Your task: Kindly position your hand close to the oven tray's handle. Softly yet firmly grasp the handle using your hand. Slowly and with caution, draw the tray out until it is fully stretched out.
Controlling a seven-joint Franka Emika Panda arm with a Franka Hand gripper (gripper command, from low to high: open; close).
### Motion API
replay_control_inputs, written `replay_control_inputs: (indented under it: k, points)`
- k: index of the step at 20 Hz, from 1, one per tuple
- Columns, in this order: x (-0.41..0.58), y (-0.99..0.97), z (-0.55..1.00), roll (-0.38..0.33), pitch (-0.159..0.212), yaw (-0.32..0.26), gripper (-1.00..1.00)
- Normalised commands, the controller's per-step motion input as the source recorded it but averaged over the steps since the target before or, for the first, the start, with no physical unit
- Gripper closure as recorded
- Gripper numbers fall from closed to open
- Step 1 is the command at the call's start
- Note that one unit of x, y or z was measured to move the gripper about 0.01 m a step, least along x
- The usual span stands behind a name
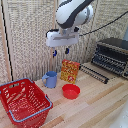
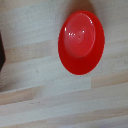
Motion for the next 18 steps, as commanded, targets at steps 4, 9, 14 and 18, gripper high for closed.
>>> replay_control_inputs:
  k: [4,9,14,18]
  points:
    - [-0.063,-0.14,0.09,-0.210,0.010,0.085,-1.00]
    - [-0.086,-0.19,0.18,-0.299,0.000,0.105,-1.00]
    - [-0.092,-0.28,0.15,-0.290,0.000,0.103,-1.00]
    - [-0.143,-0.42,0.02,-0.270,-0.002,0.104,-1.00]
